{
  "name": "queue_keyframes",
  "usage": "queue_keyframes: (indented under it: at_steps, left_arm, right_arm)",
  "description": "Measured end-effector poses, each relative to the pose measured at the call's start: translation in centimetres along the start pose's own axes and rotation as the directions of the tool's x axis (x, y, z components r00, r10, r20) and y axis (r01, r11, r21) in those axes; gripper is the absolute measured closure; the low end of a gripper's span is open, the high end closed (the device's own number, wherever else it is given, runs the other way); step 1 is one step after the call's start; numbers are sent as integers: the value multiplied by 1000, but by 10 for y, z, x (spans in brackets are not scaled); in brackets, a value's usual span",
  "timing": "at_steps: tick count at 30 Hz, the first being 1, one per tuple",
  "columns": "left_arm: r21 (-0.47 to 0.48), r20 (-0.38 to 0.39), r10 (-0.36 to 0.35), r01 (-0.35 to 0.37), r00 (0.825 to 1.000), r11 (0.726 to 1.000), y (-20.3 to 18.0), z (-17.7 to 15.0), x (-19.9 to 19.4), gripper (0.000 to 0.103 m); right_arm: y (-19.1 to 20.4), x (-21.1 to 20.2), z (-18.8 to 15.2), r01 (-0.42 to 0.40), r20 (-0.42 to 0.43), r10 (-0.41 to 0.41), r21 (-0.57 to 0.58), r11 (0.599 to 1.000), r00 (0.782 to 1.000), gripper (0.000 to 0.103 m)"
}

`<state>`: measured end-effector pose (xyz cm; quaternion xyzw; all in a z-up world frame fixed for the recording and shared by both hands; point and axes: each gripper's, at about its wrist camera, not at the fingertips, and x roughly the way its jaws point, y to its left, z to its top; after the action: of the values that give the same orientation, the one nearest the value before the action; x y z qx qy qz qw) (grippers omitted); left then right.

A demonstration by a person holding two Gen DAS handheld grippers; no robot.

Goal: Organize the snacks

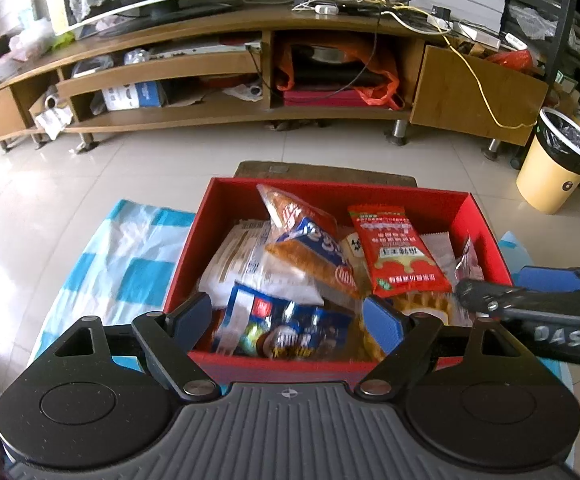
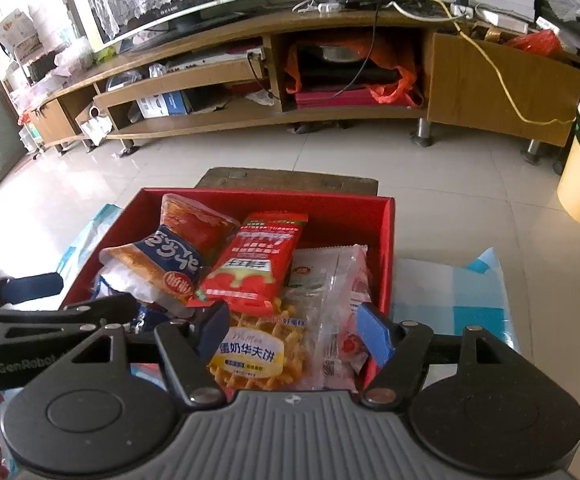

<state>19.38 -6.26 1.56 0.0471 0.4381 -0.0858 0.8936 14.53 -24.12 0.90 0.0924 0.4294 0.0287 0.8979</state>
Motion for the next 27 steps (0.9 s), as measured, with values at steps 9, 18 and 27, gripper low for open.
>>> queue_keyframes:
  at_steps: [9, 18, 27]
  left_arm:
    - [-15, 7, -4, 4, 1000, 1000, -1, -24, -29, 12]
    - [-4, 11, -11, 11, 1000, 1000, -3, -48, -51, 8]
    - [-7, 10, -15, 15, 1000, 1000, -3, -63, -64, 7]
  right_arm:
    - [2, -40, -25, 22, 31, -23, 22, 999, 999, 35]
    - [8, -57, -49, 18, 24, -19, 39, 999, 1000, 35]
    - [17, -76, -72, 2, 29, -3, 53, 999, 1000, 35]
